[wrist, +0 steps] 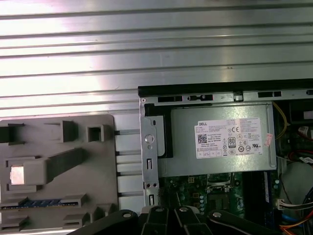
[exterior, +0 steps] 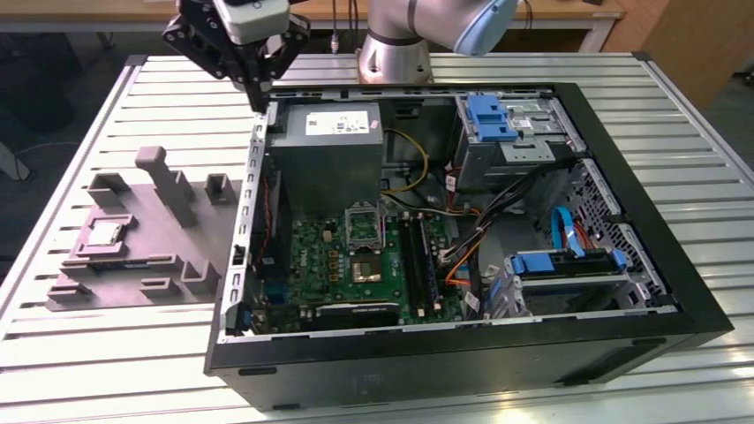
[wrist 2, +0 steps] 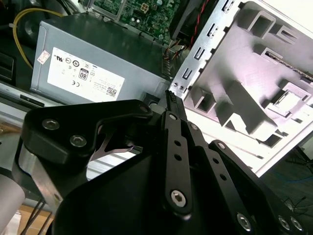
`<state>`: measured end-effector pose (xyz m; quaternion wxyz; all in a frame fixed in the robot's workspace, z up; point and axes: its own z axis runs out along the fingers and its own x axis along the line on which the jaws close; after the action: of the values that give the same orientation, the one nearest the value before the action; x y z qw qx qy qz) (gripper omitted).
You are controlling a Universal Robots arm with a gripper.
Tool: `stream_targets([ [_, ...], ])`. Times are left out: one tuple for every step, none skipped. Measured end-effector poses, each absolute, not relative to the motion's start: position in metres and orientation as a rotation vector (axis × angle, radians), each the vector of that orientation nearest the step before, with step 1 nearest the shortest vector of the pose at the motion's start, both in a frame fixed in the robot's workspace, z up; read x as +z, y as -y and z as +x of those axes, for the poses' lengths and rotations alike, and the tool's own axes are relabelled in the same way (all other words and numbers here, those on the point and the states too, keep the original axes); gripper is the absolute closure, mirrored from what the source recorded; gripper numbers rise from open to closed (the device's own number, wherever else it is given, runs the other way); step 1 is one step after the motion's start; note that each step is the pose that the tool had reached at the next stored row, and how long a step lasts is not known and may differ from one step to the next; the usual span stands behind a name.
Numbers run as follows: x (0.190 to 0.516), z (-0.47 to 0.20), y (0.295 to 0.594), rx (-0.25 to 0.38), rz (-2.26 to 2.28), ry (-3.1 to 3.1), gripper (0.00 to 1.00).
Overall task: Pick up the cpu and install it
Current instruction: 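Reach for the cpu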
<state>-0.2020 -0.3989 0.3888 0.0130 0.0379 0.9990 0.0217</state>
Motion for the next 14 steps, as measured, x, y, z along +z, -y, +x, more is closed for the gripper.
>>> stream_targets([
  [0.3888,-0.2023,0.3989,0.068,0.118,-3.113,0.89],
  [0.3887,-0.2025,0.3989,0.068,0.118,-3.113,0.89],
  [0.3887,-0.2027,0.3989,0.068,0.118,-3.113,0.89],
  [0.3887,-0.2030,0.3989,0.068,0.118,-3.113,0.89],
  [0.3886,-0.2032,0.3989,0.068,0.118,-3.113,0.89],
  [0.3886,-0.2035,0.3989,0.068,0.118,-3.113,0.89],
  [0.3886,-0.2037,0.3989,0.068,0.118,-3.113,0.89],
  [0.3885,-0.2040,0.3989,0.068,0.118,-3.113,0.89],
  [0.3885,-0.2043,0.3989,0.068,0.118,-3.113,0.89],
  [0.3885,-0.2045,0.3989,0.068,0.118,-3.113,0.89],
  [0.3884,-0.2048,0.3989,0.068,0.118,-3.113,0.89],
  [0.3884,-0.2051,0.3989,0.068,0.118,-3.113,0.89],
  [0.3884,-0.2053,0.3989,0.068,0.118,-3.113,0.89],
  [0.3884,-0.2056,0.3989,0.068,0.118,-3.113,0.89],
])
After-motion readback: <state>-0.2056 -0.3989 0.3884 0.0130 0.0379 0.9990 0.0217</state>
